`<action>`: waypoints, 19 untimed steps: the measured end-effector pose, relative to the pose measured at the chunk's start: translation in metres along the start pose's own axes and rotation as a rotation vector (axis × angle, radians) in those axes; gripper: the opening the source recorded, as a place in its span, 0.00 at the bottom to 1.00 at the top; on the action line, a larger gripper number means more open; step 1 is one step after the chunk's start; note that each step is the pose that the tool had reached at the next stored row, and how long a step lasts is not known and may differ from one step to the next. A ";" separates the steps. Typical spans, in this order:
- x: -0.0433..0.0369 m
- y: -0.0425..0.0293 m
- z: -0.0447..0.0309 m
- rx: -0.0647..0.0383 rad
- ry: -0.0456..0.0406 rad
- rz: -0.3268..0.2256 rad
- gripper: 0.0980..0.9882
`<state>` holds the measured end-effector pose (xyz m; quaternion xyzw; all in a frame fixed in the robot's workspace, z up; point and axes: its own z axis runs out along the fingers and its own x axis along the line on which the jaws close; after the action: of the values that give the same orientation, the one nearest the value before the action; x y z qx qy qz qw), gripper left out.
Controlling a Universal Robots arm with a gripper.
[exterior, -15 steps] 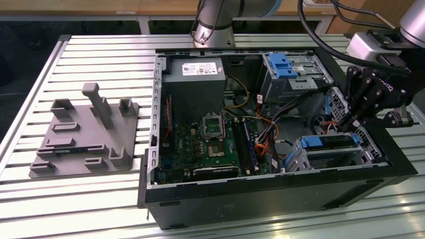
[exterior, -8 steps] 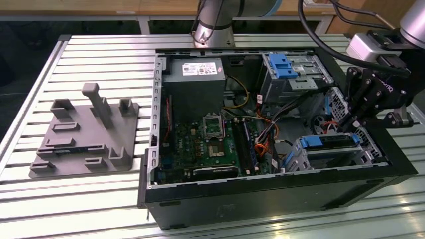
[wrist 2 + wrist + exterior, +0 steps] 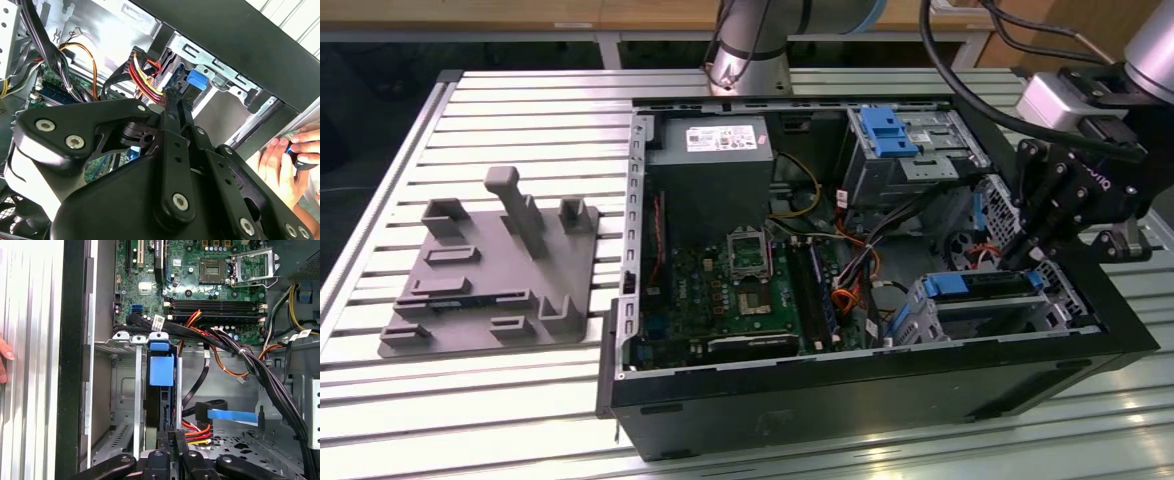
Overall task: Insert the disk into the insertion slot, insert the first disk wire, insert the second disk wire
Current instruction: 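Insert the first disk wire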
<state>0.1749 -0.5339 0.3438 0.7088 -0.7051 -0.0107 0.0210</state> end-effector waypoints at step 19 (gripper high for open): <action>0.0005 -0.0007 0.0084 0.000 0.0000 0.000 0.07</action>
<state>0.1753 -0.5345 0.3354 0.7087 -0.7051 -0.0107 0.0210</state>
